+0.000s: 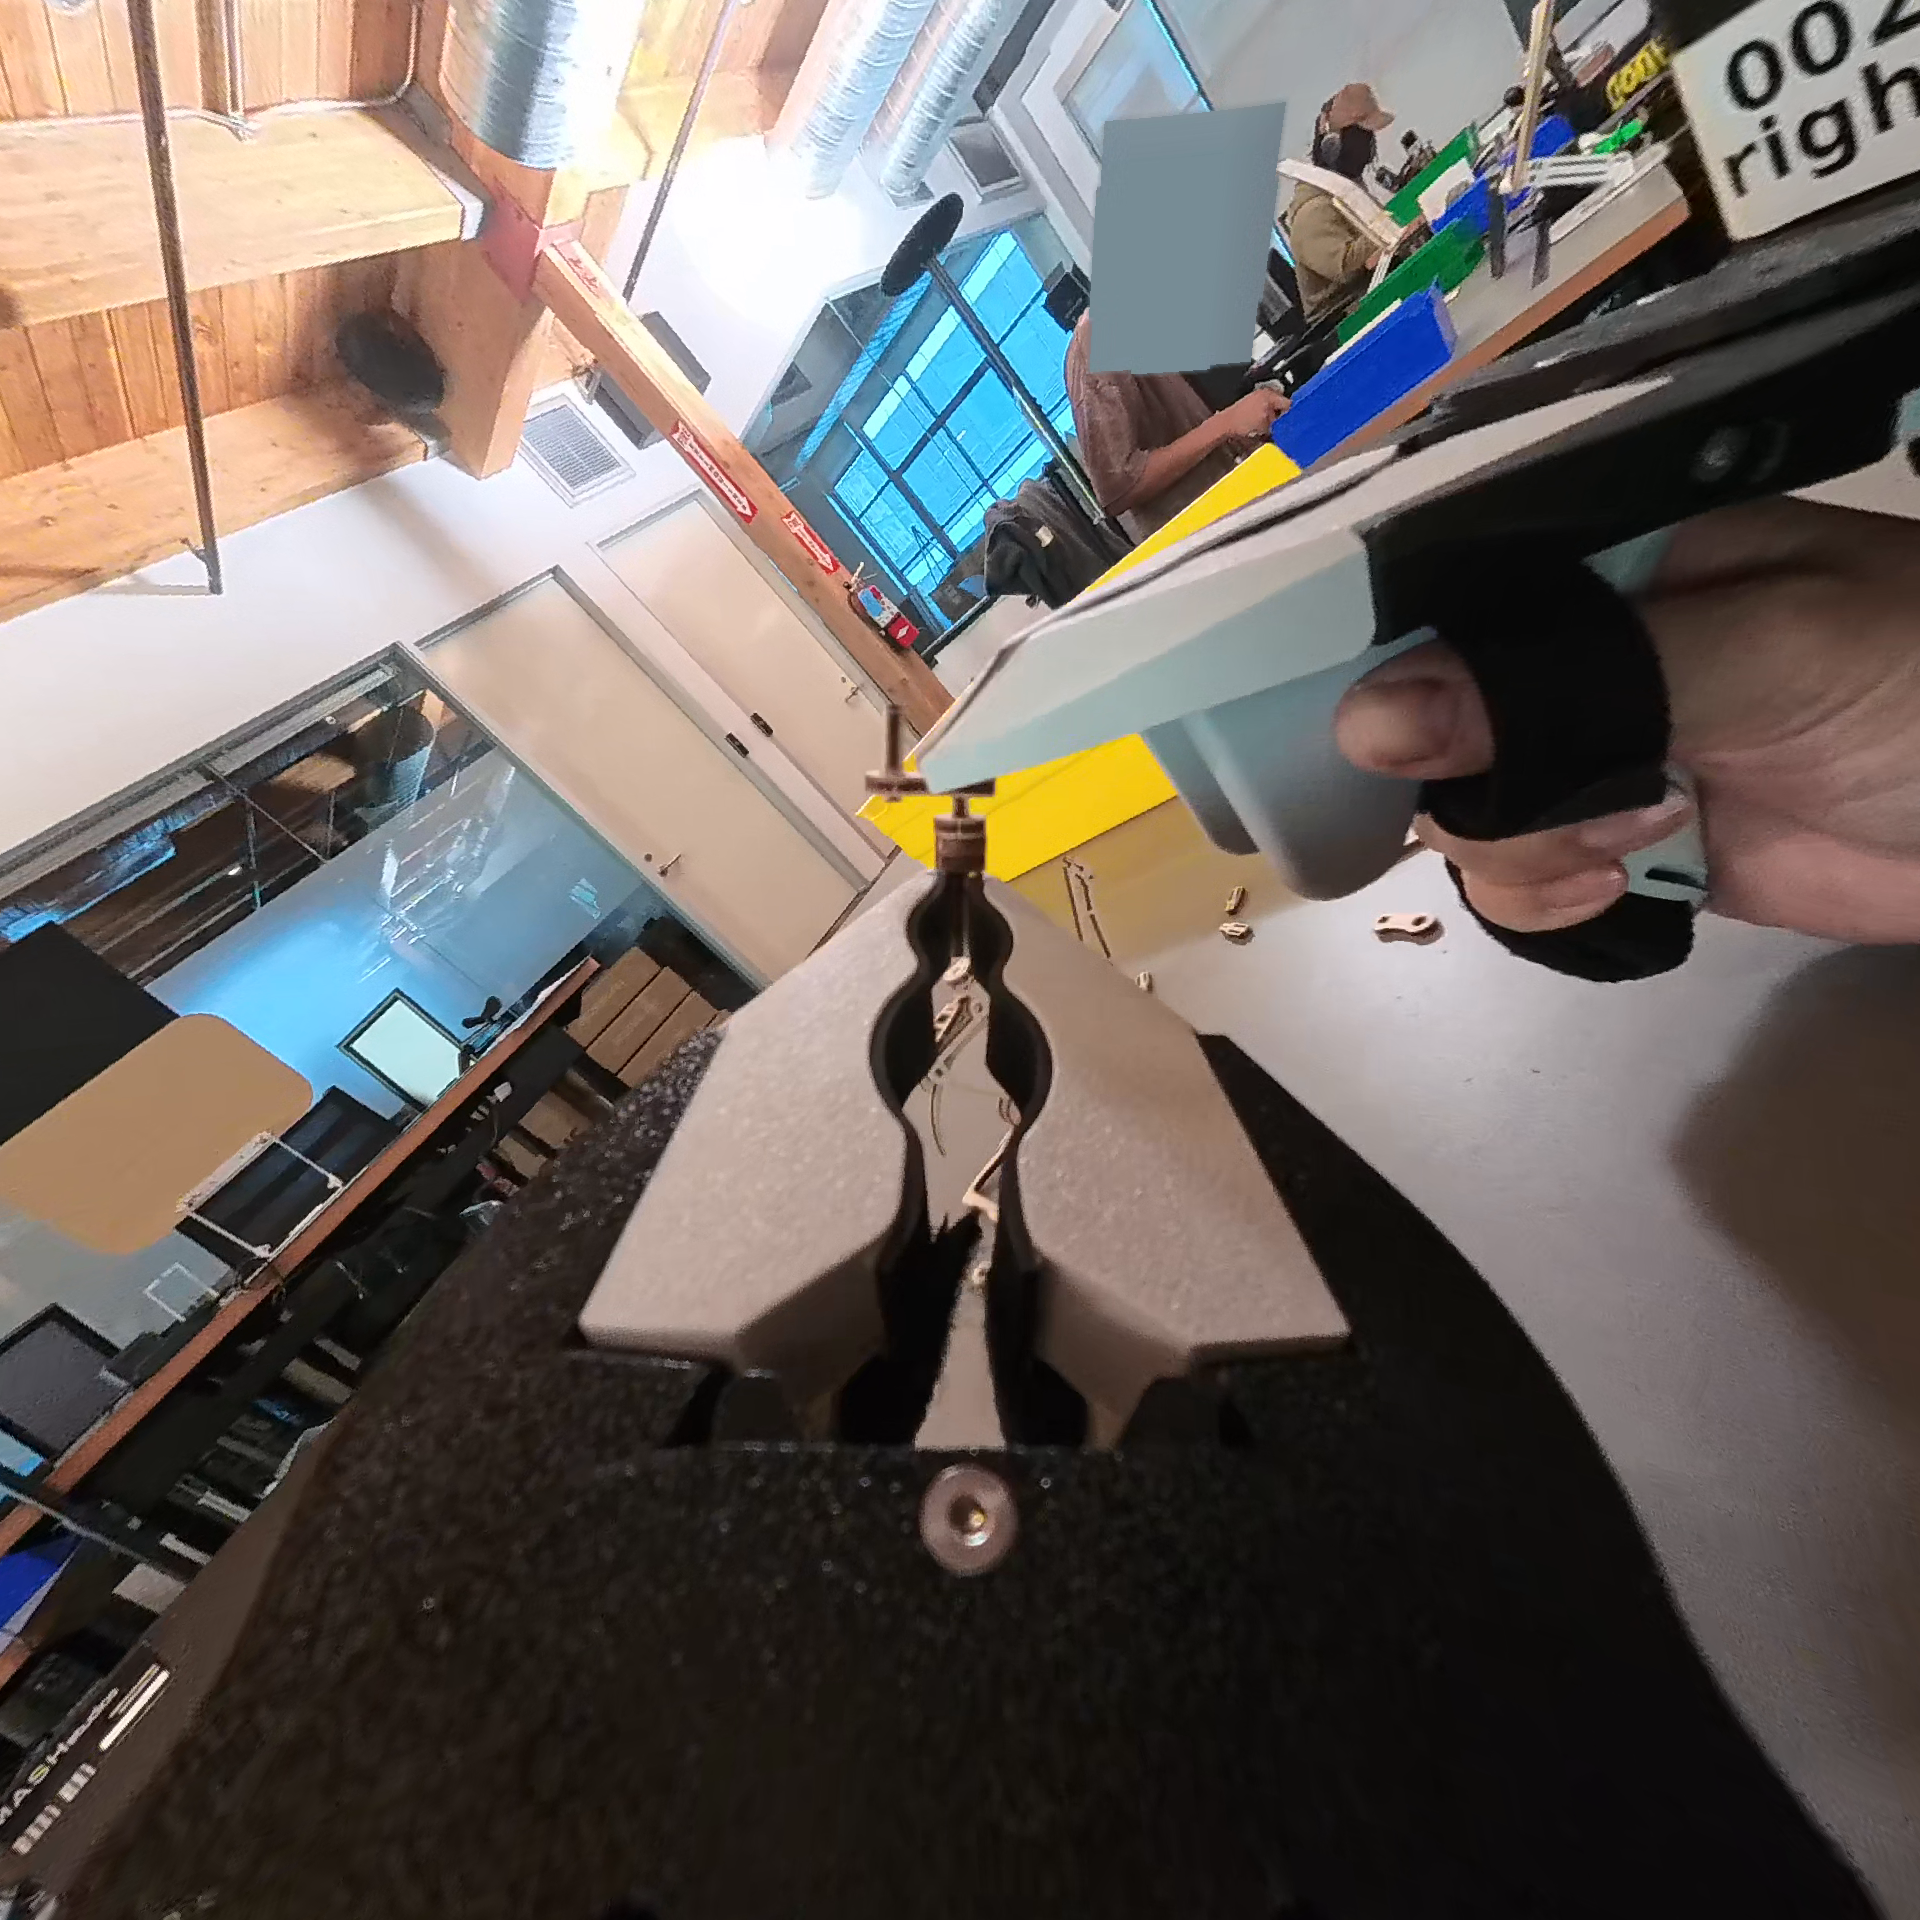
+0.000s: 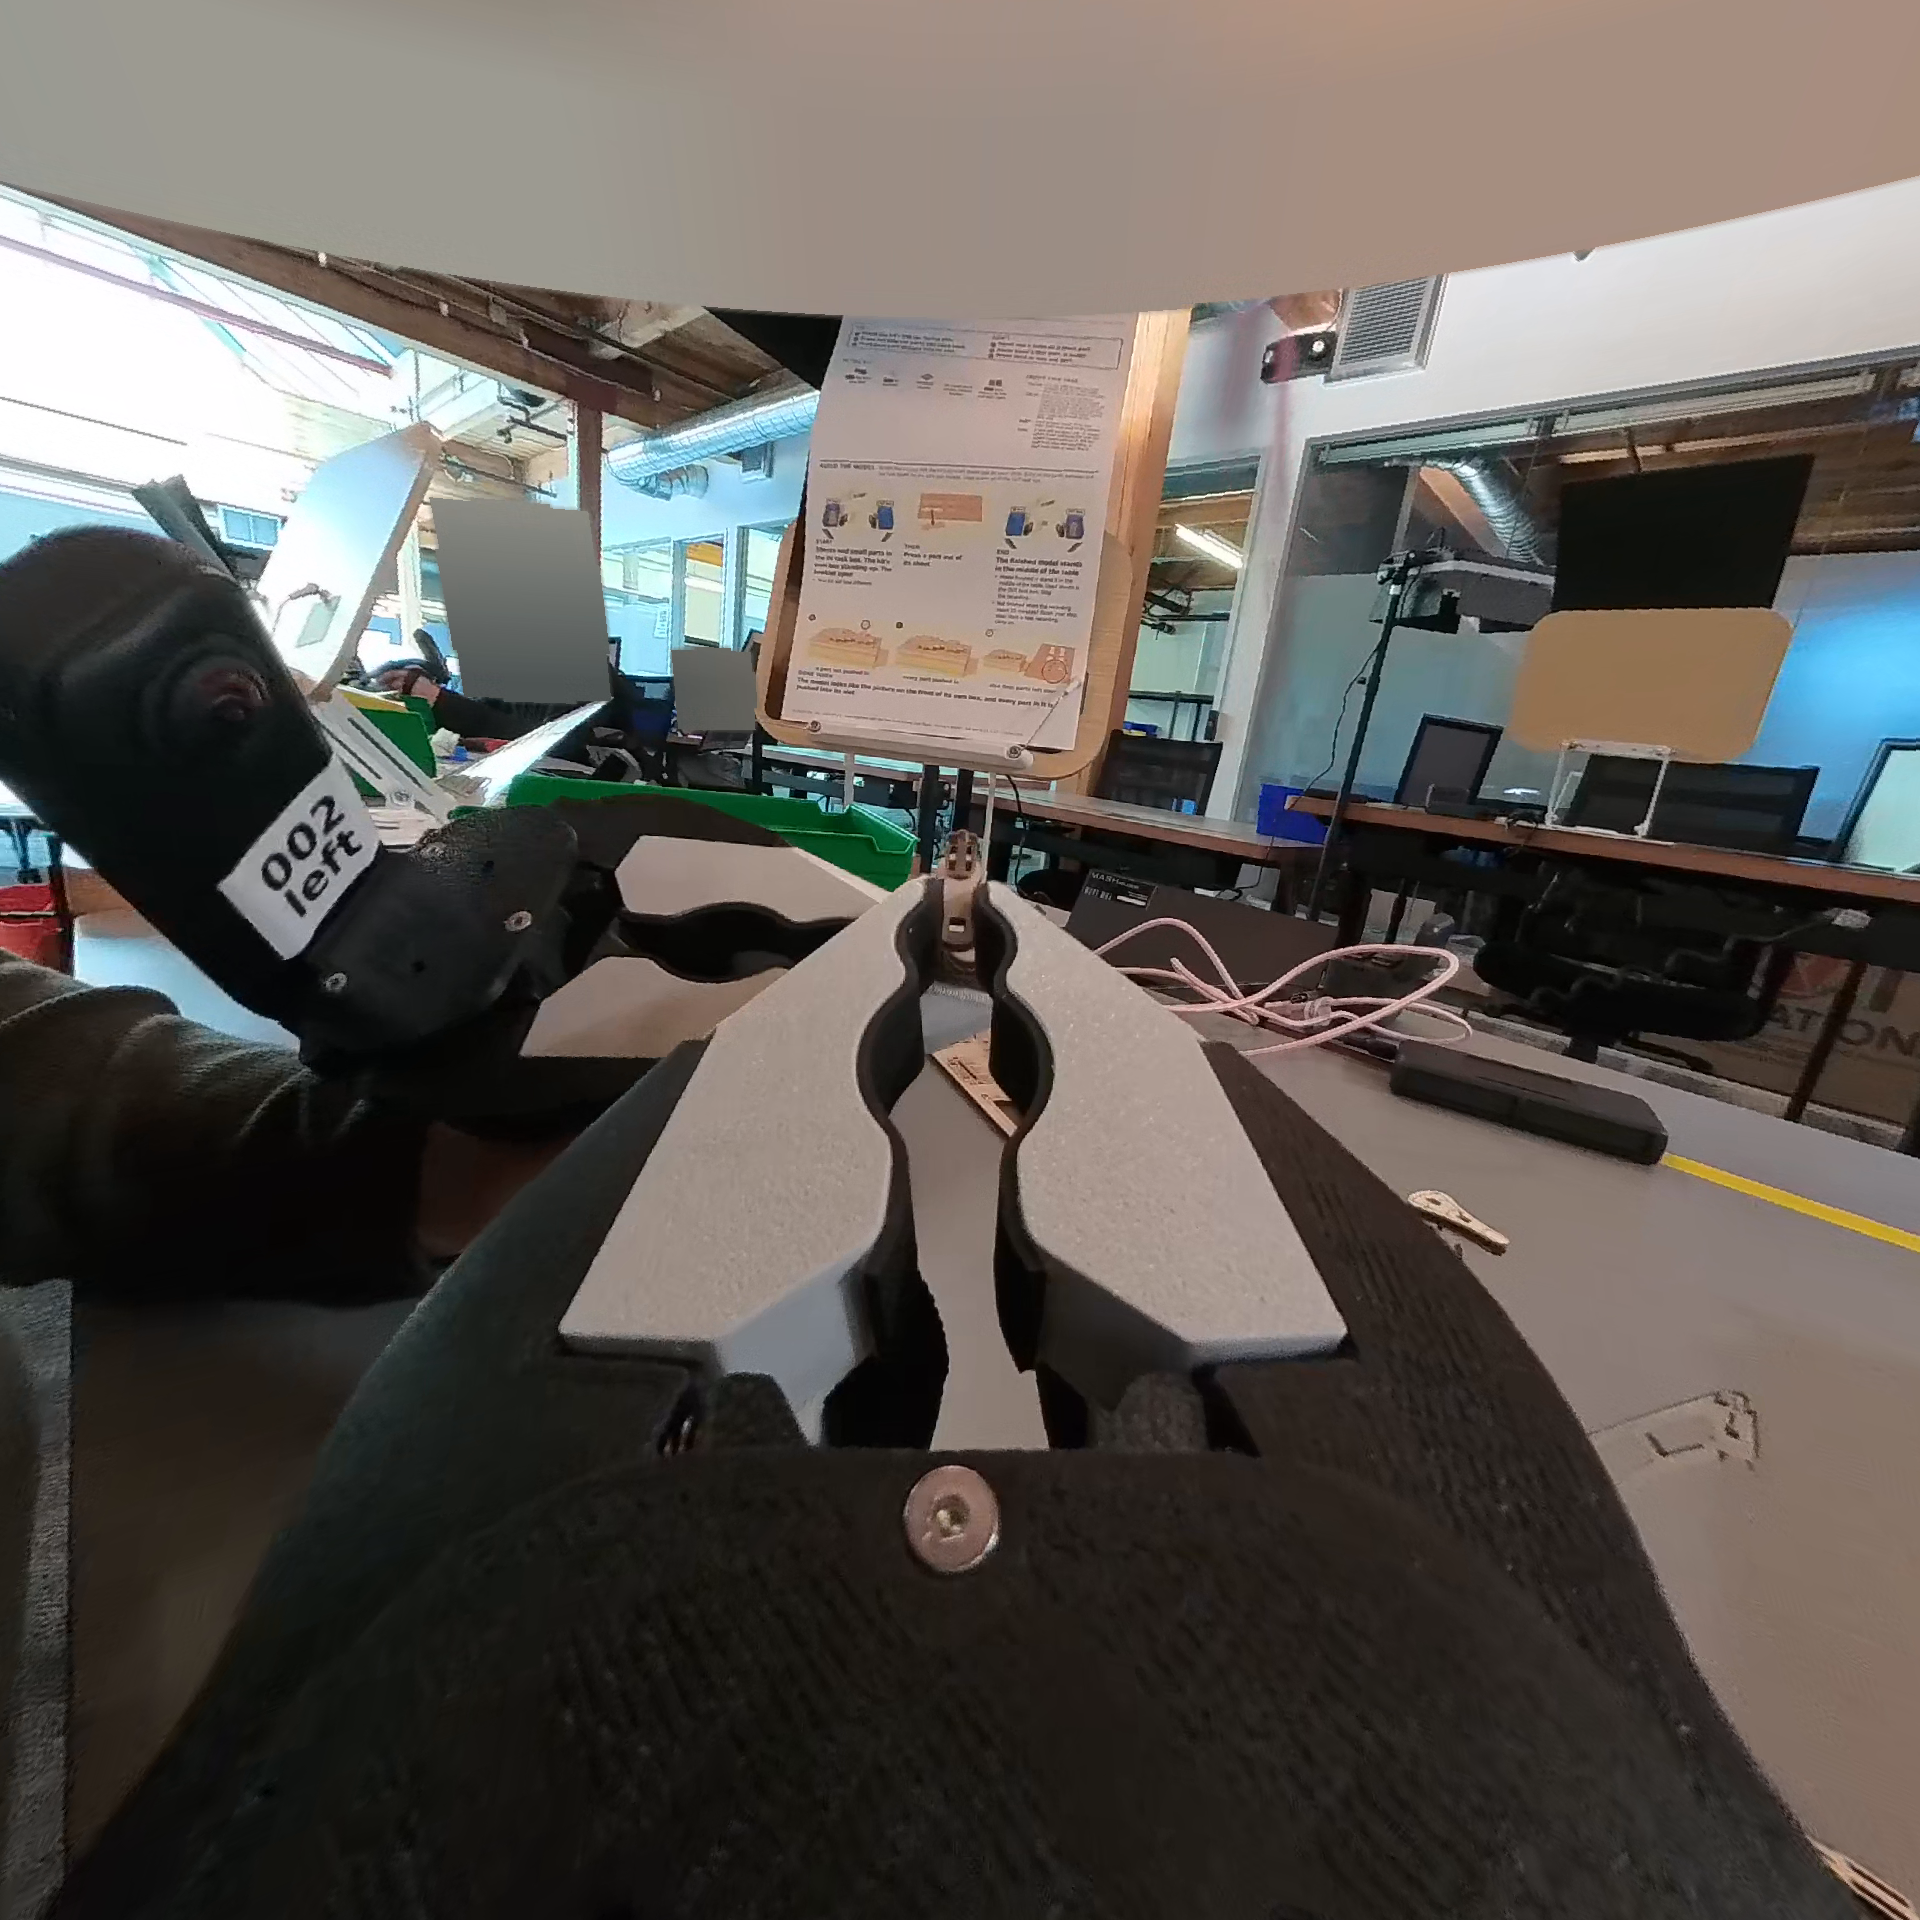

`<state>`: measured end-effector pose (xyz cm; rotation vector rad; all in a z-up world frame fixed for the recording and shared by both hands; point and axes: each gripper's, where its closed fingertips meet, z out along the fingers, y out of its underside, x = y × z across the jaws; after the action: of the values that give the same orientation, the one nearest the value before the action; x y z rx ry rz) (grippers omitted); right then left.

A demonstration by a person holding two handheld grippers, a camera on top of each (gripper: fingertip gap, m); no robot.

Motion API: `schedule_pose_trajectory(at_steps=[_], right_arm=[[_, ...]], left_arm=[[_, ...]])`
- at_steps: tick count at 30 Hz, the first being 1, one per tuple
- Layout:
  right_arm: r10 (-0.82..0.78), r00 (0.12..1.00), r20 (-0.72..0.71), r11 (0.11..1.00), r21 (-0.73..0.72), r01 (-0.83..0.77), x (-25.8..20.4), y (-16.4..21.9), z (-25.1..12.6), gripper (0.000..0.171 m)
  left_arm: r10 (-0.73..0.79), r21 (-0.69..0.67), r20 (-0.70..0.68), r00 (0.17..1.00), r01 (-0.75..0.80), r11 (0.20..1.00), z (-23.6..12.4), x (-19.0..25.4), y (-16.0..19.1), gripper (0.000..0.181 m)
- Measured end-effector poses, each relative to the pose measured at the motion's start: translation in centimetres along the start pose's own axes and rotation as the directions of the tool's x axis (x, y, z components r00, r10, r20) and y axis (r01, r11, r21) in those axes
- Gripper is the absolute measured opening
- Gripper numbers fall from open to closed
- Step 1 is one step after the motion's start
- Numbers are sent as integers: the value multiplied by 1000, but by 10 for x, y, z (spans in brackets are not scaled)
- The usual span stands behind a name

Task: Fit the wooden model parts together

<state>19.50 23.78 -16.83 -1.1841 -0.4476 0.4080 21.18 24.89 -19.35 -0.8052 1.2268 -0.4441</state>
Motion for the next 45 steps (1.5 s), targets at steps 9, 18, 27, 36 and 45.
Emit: schedule_pose_trajectory(at_steps=[9, 18, 27, 36, 45], right_arm=[[5, 1000, -17, 1000, -6, -5, 3, 1, 0, 4], [21, 1000, -14, 1000, -8, -21, 4, 2, 1, 4], [34, 999, -12, 999, -21, -34, 5, 6, 2, 4], [109, 994, 11, 994, -23, -108, 6, 8, 3, 4], [148, 989, 19, 989, -4, -148, 7, 8, 3, 4]], left_arm=[[4, -3, -4, 1000, -4, 1000, 1, 1, 1, 0], [8, -7, -4, 1000, -8, 1000, 1, 2, 2, 0], [1, -15, -7, 1000, -1, 1000, 0, 1, 5, 0], [-57, 2, -31, 998, 58, 998, 0, 1, 6, 0], [-108, -3, -53, 993, 108, 994, 1, 1, 4, 0]])
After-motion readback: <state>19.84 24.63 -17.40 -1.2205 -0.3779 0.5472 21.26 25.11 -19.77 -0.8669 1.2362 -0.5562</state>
